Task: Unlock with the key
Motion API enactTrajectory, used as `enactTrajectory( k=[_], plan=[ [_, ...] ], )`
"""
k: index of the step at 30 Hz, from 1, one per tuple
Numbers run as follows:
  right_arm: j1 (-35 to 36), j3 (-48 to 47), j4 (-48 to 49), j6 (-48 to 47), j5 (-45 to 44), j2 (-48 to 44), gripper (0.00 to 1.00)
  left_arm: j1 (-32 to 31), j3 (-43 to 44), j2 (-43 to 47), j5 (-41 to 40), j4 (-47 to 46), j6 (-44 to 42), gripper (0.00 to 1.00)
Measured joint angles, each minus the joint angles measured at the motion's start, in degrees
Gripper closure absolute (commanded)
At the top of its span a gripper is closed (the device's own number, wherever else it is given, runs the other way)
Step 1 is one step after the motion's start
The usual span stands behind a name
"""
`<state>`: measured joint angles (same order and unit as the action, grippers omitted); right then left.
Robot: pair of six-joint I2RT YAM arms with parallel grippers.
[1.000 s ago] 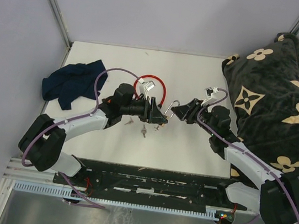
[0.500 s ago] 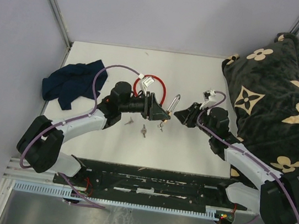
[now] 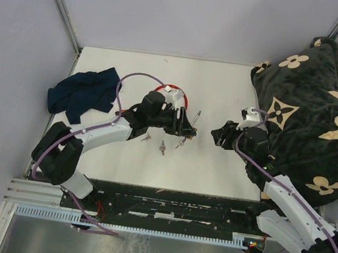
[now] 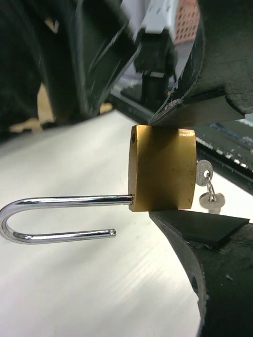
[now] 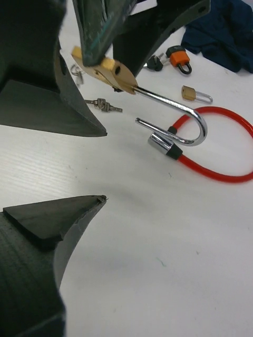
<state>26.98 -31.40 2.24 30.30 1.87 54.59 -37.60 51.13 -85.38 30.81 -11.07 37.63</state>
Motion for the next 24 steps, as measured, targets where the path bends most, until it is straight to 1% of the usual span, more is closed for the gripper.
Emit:
enactTrajectory(
  k=[7, 12, 15, 19, 20, 21, 22, 24],
  plan=[
    [0.0, 0.0, -10.9, -3.1, -6.0, -10.2, 0.40, -6.0, 15.7, -11.5, -15.9, 18.2, -8.0, 0.97],
    [0.0, 0.0, -15.9, -3.8, -7.2, -14.6, 0.38, -9.2, 26.7, -21.8, -26.0, 27.8, -10.7, 0.97],
    [0.0, 0.0, -18.1, -4.4, -7.9, -16.2, 0.38, -10.3, 31.4, -27.4, -29.9, 31.8, -11.0, 0.95],
    [0.0, 0.0, -19.8, -4.9, -8.4, -16.8, 0.38, -11.7, 36.9, -34.1, -33.7, 35.9, -11.0, 0.88],
    [0.0, 0.0, -20.2, -4.9, -8.5, -16.8, 0.38, -12.1, 38.8, -35.9, -34.7, 37.0, -11.0, 0.82],
    [0.0, 0.0, -20.5, -4.9, -8.5, -16.8, 0.38, -13.0, 43.0, -39.1, -36.3, 38.9, -11.0, 0.81],
    [0.0, 0.0, -20.6, -4.9, -8.5, -16.8, 0.38, -13.2, 43.7, -39.5, -36.7, 38.9, -11.0, 0.78],
    [0.0, 0.0, -20.8, -4.9, -8.5, -16.8, 0.38, -14.1, 48.9, -42.6, -37.8, 40.9, -10.6, 0.69]
  ],
)
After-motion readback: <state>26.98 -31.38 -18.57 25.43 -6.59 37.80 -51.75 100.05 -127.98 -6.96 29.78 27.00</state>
